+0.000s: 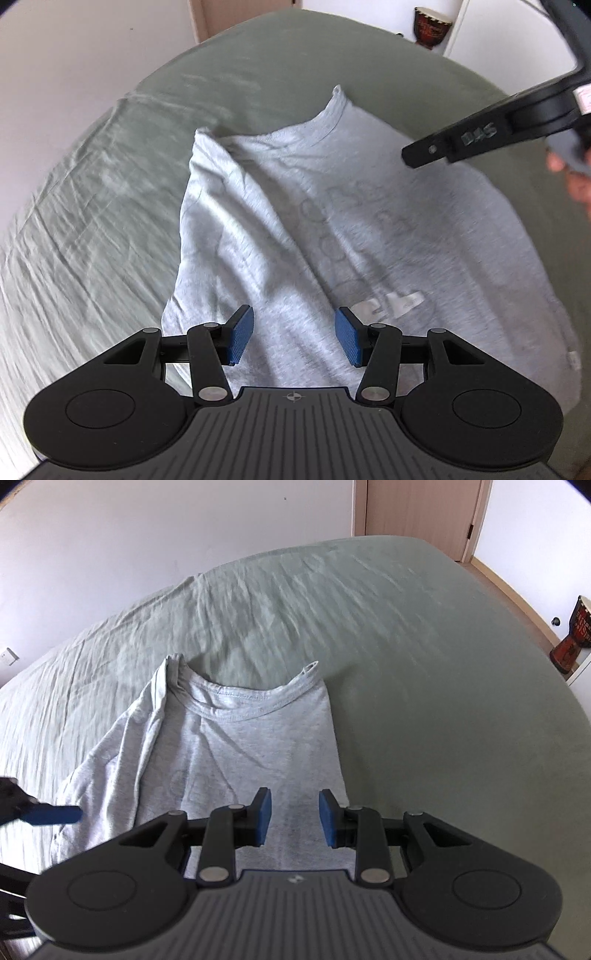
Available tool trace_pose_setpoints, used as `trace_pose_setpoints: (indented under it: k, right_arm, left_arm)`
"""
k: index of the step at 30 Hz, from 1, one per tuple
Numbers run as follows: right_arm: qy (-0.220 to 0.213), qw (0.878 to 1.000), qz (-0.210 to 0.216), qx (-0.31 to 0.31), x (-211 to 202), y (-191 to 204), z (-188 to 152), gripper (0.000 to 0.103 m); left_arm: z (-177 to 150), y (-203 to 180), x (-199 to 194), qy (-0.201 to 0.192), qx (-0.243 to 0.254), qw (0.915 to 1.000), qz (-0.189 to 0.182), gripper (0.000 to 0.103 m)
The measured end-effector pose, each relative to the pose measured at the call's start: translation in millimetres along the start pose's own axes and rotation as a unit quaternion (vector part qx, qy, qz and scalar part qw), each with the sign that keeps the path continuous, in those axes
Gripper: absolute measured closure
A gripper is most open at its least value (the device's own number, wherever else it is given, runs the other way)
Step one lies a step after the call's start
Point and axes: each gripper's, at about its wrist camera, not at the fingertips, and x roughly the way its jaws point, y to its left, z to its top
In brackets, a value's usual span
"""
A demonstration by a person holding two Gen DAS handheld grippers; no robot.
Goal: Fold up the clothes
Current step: 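Lay the T-shirt flat on the bed and open both grippers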
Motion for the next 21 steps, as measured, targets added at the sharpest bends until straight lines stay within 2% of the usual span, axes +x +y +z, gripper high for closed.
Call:
trace_pose_setpoints:
  k: [9,12,21]
  right_arm:
    - [0.001,0.999,0.054,0.004,-35,18,-43,0.071]
    - [-0.002,0.998,0.058,0.012,-50,21,-62,0.065]
    - [-0.016,0.997,0.062,0.04,-105,34,-125,0.065]
  left_arm:
    - [-41,-18,-41,-0.021,0.015,0.9997,-0.002,0.055]
    - [-58,-26,-56,-0.029,0.016,0.9994,-0.007,0.055]
    - [-117,-50,-95,-0.03,0.007,0.9994,-0.013,0.055]
